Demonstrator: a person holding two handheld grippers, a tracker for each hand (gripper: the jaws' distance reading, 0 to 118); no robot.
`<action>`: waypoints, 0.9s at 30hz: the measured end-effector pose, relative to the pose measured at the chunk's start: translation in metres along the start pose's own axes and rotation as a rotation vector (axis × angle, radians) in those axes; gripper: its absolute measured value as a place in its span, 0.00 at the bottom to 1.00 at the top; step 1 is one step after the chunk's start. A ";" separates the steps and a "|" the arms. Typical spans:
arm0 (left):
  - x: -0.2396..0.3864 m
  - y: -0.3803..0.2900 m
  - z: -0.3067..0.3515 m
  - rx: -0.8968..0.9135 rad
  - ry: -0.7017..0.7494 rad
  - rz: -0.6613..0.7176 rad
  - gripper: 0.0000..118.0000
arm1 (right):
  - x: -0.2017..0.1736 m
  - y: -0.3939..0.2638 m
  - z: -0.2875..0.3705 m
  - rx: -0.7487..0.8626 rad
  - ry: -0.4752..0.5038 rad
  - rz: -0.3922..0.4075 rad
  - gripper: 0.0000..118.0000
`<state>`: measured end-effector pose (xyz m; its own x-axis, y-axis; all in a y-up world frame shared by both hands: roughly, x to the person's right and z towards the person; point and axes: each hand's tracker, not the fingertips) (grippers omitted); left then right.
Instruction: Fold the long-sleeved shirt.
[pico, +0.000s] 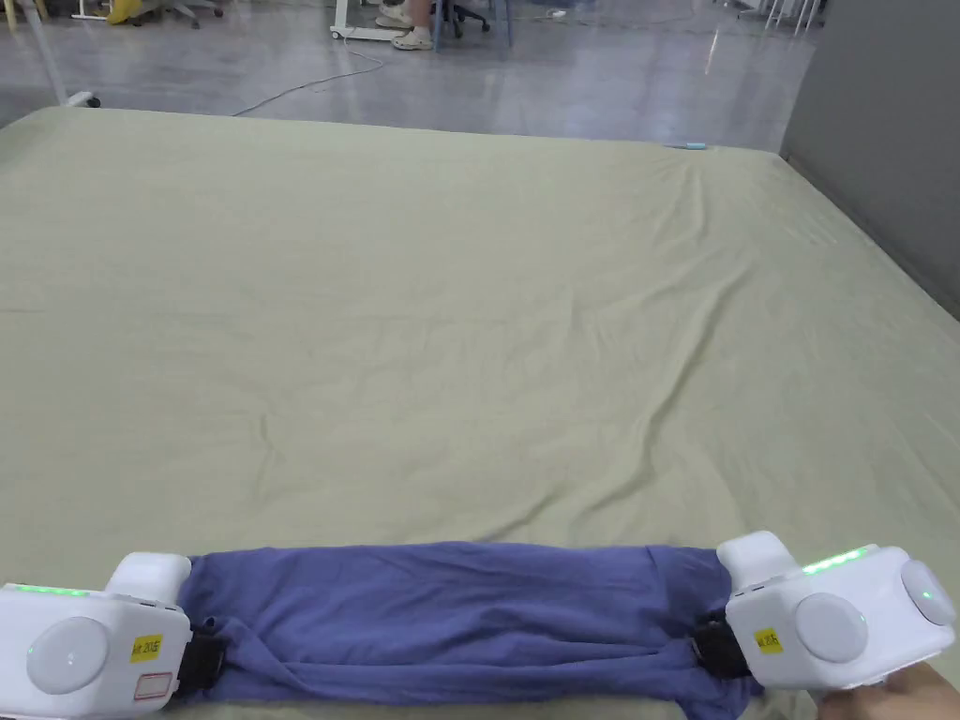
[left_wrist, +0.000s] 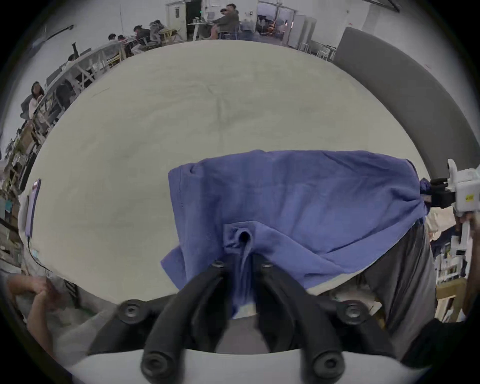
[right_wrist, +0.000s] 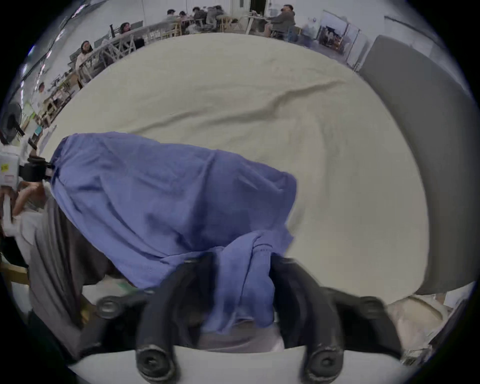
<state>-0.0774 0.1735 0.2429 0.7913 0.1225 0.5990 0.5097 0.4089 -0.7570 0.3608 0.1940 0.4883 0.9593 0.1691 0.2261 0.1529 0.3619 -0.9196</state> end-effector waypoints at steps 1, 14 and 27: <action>0.000 0.000 0.007 0.004 -0.020 -0.004 0.60 | 0.002 0.001 0.006 -0.003 -0.035 0.016 0.69; 0.048 0.040 0.101 0.453 0.118 -0.113 0.75 | -0.049 0.059 0.109 0.332 -0.057 -0.269 0.74; -0.004 0.046 0.095 0.432 -0.184 0.109 0.06 | -0.084 0.082 0.081 0.397 0.022 -0.207 0.00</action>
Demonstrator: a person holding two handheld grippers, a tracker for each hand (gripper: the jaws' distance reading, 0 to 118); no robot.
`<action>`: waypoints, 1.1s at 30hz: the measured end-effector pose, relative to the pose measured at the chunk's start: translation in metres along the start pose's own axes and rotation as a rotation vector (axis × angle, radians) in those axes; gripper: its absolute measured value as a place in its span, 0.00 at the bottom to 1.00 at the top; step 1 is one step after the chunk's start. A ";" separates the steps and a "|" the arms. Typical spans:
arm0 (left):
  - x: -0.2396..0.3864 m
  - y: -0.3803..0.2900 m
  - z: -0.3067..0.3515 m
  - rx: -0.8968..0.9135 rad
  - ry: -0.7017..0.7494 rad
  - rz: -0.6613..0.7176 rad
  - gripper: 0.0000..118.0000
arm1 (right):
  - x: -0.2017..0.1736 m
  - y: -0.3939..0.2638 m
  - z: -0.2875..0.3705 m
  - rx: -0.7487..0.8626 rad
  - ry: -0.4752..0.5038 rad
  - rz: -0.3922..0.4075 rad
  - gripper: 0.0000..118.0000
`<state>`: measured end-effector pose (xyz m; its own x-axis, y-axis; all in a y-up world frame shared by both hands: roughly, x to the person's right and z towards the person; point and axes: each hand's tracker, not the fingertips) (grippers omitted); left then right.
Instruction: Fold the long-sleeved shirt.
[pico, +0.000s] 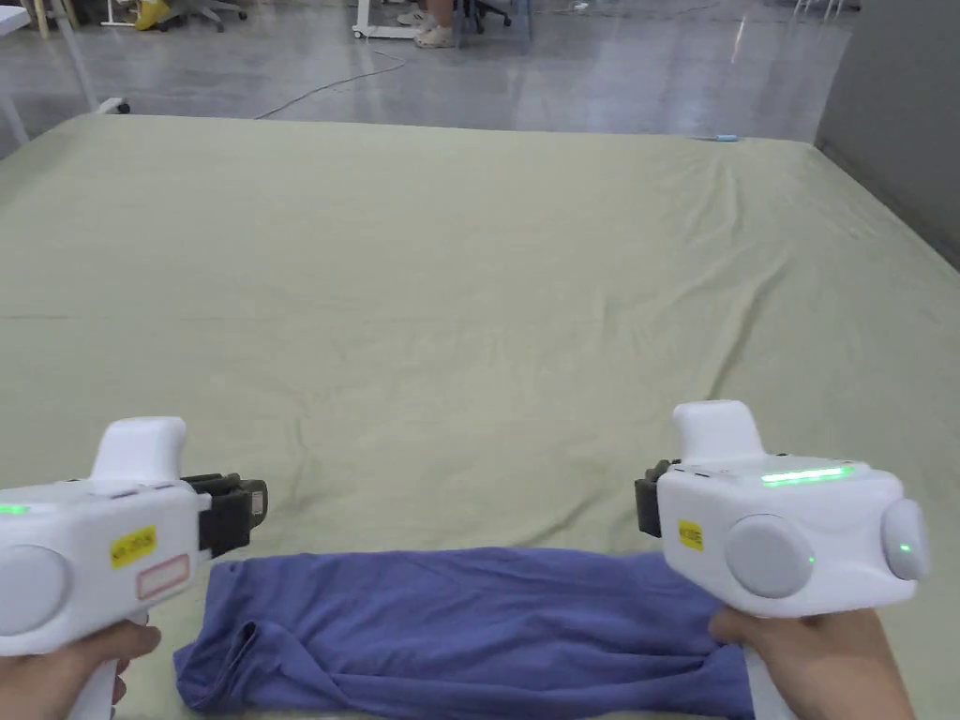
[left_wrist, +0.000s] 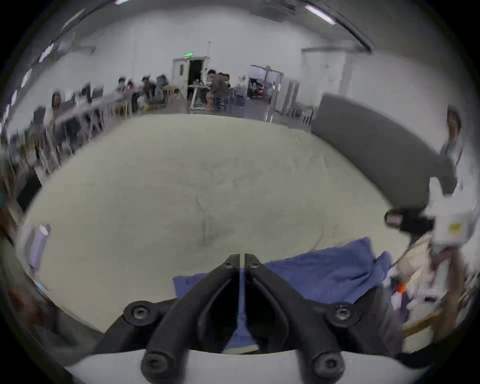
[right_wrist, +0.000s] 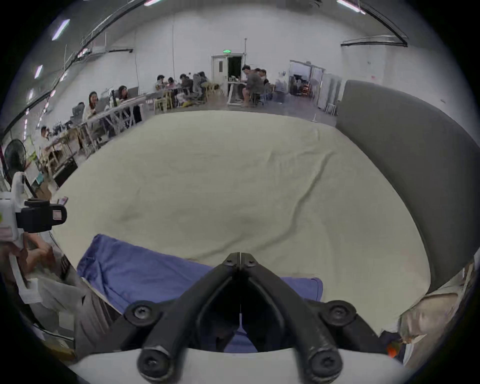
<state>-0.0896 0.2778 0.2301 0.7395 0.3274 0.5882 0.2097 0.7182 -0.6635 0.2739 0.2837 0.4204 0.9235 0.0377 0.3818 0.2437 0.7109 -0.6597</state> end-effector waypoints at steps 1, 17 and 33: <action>-0.018 0.000 0.002 -0.003 -0.066 0.081 0.25 | 0.004 0.000 0.008 0.000 0.007 -0.002 0.00; -0.132 -0.085 -0.077 -0.307 -0.380 0.631 1.00 | -0.014 -0.017 0.018 -0.017 0.080 -0.046 0.00; -0.090 -0.082 -0.152 -0.325 -0.633 0.468 0.54 | -0.018 -0.020 0.031 -0.029 0.077 -0.027 0.00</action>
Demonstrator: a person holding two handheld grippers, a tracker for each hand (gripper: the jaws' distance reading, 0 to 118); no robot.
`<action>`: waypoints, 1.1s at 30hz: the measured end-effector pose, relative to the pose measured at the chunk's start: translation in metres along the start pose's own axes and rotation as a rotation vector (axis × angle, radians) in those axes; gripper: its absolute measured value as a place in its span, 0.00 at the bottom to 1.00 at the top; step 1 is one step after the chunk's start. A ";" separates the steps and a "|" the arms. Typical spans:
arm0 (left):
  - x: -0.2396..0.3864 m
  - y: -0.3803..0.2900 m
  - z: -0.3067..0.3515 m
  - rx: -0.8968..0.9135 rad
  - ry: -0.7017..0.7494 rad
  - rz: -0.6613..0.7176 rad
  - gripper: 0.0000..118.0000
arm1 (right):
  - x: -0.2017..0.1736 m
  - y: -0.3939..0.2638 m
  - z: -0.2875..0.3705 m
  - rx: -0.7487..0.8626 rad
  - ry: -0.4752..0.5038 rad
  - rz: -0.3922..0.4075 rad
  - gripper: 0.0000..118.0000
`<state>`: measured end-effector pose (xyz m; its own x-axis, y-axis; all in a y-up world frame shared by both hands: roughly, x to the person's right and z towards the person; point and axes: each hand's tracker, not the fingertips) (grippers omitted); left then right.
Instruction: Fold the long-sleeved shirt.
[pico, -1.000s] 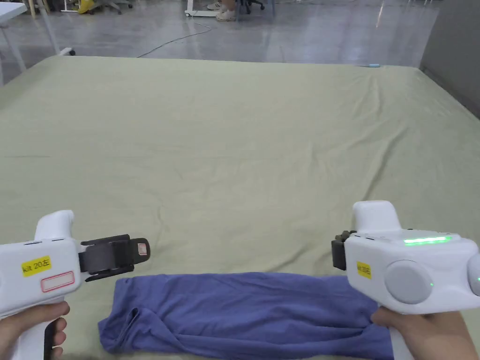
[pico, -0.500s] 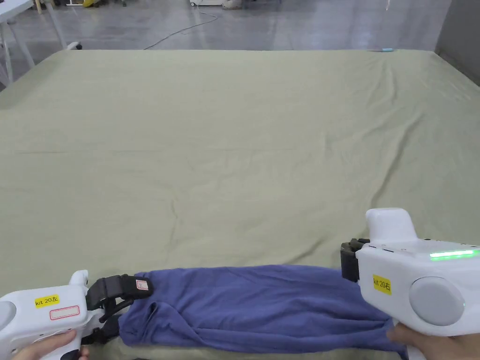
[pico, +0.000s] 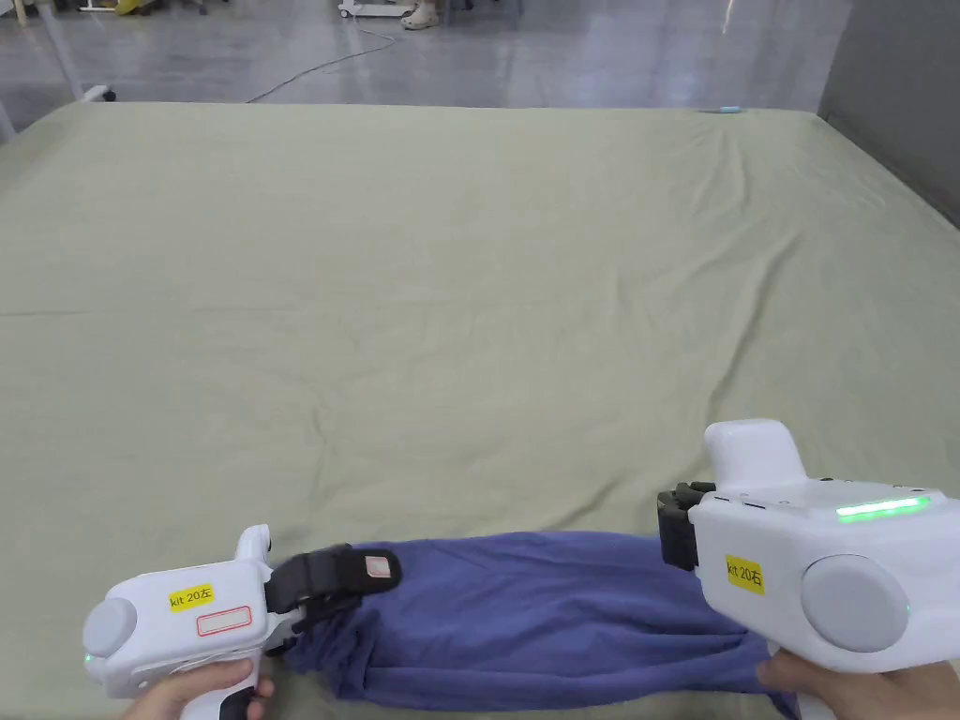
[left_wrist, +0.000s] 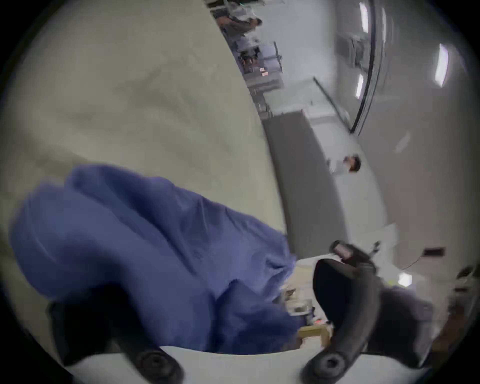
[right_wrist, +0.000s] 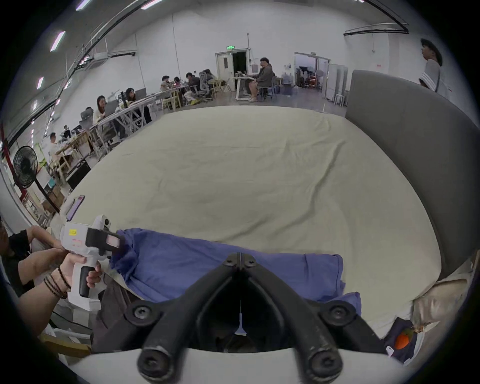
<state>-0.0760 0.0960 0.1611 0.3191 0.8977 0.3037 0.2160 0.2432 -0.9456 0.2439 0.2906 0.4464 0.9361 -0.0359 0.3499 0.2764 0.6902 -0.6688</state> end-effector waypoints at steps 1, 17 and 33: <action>0.004 -0.007 -0.002 -0.001 0.086 -0.022 0.05 | 0.001 0.000 0.002 0.003 -0.005 -0.002 0.00; -0.001 -0.004 0.141 0.306 0.389 -0.021 0.04 | 0.015 0.003 0.000 0.004 -0.042 -0.021 0.00; 0.161 0.001 0.054 0.135 0.115 -0.270 0.05 | 0.026 -0.002 -0.002 0.000 -0.030 -0.049 0.00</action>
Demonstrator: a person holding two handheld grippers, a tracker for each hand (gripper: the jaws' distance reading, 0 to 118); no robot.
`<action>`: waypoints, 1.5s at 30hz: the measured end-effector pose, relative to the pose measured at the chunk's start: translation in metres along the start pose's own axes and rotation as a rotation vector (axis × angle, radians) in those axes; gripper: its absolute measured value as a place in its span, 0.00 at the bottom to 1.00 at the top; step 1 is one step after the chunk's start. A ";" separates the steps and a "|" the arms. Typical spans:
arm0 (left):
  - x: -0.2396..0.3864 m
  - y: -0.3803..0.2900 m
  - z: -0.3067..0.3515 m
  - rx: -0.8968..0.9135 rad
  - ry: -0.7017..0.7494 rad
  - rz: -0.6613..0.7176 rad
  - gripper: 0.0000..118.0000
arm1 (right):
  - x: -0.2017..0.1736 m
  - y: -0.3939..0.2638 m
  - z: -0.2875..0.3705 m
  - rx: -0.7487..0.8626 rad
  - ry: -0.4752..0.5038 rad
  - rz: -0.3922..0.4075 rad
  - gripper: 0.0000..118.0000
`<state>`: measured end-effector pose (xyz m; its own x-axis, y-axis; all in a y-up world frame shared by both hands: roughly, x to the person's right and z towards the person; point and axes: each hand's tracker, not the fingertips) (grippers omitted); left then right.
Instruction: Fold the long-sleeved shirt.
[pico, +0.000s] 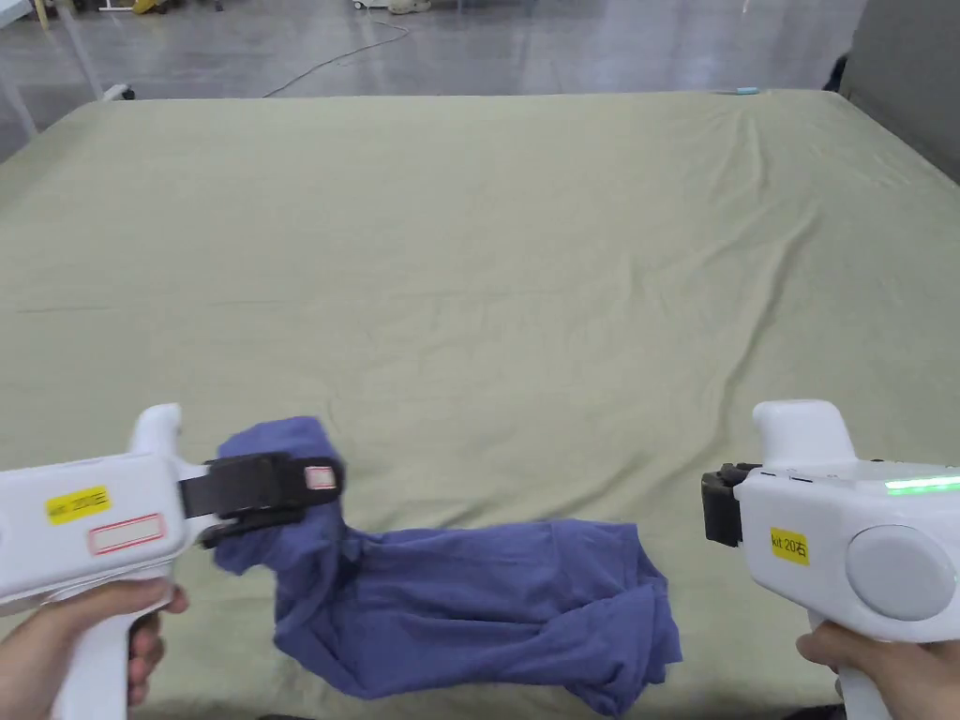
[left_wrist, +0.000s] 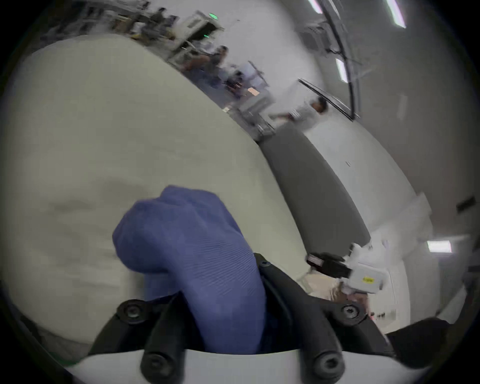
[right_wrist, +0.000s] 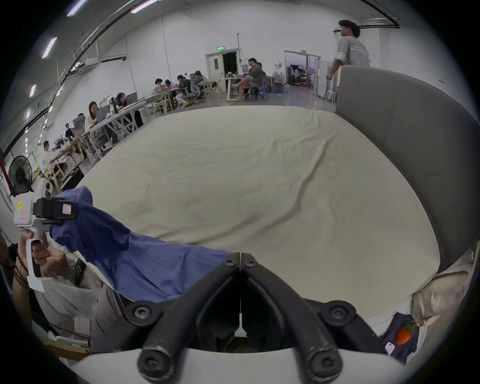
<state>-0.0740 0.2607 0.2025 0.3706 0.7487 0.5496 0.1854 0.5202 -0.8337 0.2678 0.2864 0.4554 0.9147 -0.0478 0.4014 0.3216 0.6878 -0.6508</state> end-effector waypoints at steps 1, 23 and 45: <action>0.013 0.000 -0.018 -0.036 0.001 0.001 0.05 | 0.002 -0.001 0.001 0.001 -0.004 -0.006 0.00; 0.041 0.002 -0.076 -0.043 0.084 -0.081 0.75 | 0.050 -0.013 0.018 0.021 -0.071 -0.113 0.00; 0.072 -0.092 -0.261 -0.404 0.280 -0.393 0.00 | 0.052 -0.021 0.018 -0.004 -0.079 -0.116 0.00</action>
<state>0.1730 0.1599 0.3045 0.4185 0.3688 0.8300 0.6655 0.4974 -0.5566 0.3043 0.2828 0.5015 0.8492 -0.0696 0.5235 0.4252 0.6780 -0.5996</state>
